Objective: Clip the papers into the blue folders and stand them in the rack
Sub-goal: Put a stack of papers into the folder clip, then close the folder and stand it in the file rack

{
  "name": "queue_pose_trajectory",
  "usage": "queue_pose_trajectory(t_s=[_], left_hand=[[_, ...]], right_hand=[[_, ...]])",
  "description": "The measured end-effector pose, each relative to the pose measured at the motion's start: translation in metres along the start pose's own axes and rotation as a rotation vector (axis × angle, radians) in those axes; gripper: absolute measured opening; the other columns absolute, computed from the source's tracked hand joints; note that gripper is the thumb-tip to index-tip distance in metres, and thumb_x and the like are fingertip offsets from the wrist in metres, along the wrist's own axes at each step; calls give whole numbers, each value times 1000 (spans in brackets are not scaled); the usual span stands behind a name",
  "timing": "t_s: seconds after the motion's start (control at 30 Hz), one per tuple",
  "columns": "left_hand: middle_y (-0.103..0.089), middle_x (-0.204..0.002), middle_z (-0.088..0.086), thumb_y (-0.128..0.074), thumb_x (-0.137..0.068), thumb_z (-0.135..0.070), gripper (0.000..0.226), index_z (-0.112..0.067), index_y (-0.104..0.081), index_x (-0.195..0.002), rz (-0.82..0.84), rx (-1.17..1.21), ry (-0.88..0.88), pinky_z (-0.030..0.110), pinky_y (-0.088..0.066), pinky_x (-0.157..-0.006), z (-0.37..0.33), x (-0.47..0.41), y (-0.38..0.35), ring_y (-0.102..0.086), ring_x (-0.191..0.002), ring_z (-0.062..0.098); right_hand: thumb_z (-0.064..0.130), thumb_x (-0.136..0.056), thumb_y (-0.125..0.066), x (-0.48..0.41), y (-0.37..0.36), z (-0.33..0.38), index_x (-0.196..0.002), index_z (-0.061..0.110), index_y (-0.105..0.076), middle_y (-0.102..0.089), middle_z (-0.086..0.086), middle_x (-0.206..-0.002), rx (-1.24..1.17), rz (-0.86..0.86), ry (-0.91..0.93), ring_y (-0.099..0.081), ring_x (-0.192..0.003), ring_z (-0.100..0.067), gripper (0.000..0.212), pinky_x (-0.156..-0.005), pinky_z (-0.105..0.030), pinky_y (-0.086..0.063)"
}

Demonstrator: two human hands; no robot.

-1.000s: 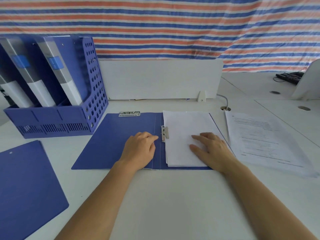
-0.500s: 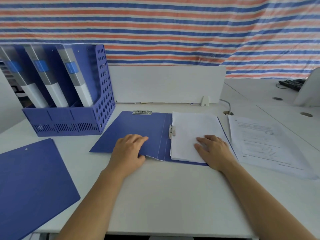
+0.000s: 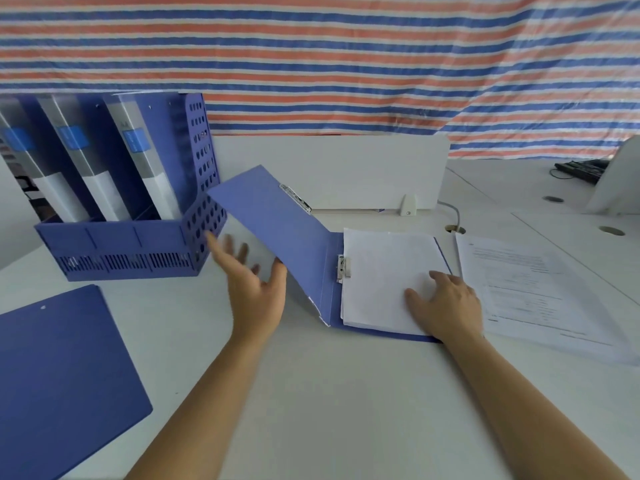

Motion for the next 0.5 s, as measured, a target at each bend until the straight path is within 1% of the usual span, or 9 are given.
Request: queue_pose_trajectory(t_s=[0.03, 0.13, 0.2, 0.27, 0.33, 0.37, 0.4, 0.43, 0.5], left_hand=[[-19, -157, -8, -65, -89, -30, 89, -28, -2, -152, 99, 21, 124, 29, -33, -107, 2, 2, -6, -27, -141, 2], [-18, -159, -11, -56, -90, -47, 77, -31, -13, -152, 353, -41, 370, 37, -28, -115, 15, 3, -21, -23, -143, 8], [-20, -158, -9, -59, -85, -52, 82, -32, -15, -152, 412, -30, 441, 40, -32, -113, 17, 1, -27, -29, -142, 13], [-23, -157, -7, -65, -82, -49, 86, -33, -17, -151, 429, -64, 445, 34, -33, -107, 15, 1, -32, -31, -141, 14], [-27, -154, -9, -66, -83, -43, 83, -33, -19, -150, 433, -164, 429, 30, -34, -97, 13, 1, -35, -30, -139, 13], [-31, -151, -8, -65, -83, -40, 79, -30, -23, -149, 424, -199, 449, 31, -36, -93, 13, 0, -35, -34, -137, 15], [-39, -146, -3, -65, -82, -38, 71, -25, -33, -144, 407, -187, 504, 33, -40, -90, 14, -3, -36, -42, -131, 18], [-50, -135, 2, -65, -79, -38, 58, -19, -48, -131, 382, -122, 584, 35, -43, -85, 15, -6, -36, -52, -118, 22], [-63, -103, 13, -65, -82, -31, 26, -11, -58, -97, 304, 60, 739, 36, -49, -72, 13, -9, -33, -63, -86, 26]], right_hand=[[50, -91, -52, 0, 2, 0, -145, 20, -42, -45, -9, -146, -19, -2, 1, -44, -131, -32, 63, -109, -40, -33], [36, -97, -48, -3, 10, -2, -144, 16, -44, -51, -14, -140, -178, -64, 28, -51, -123, -34, 51, -100, -39, -39], [33, -97, -47, -4, 14, -7, -140, 15, -49, -59, -12, -130, -342, -77, -1, -56, -118, -34, 47, -99, -39, -41], [35, -94, -46, -5, 15, -11, -132, 17, -56, -65, -6, -121, -673, -6, -111, -63, -110, -30, 43, -100, -42, -47], [36, -97, -44, -4, 14, -7, -119, 15, -62, -67, -5, -115, -936, 77, -212, -66, -101, -26, 35, -91, -41, -52], [38, -98, -43, -4, 16, -6, -120, 15, -62, -66, -6, -115, -979, 101, -235, -66, -102, -26, 37, -88, -39, -52], [41, -99, -43, -4, 16, -5, -124, 13, -61, -65, -8, -117, -1011, 118, -258, -64, -104, -27, 42, -88, -37, -51], [42, -98, -45, -4, 17, -5, -127, 10, -60, -65, -12, -118, -1025, 132, -274, -64, -106, -30, 46, -90, -39, -51], [42, -96, -49, -2, 18, -4, -117, 5, -63, -65, -20, -115, -997, 130, -261, -62, -107, -38, 45, -94, -45, -51]])
Point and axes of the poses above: each hand's wrist, its own x-axis away from the middle knuckle, its own y-axis out of the back of the hand, z = x × y, the point moved 2 cm from there along -x, towards the middle knuckle
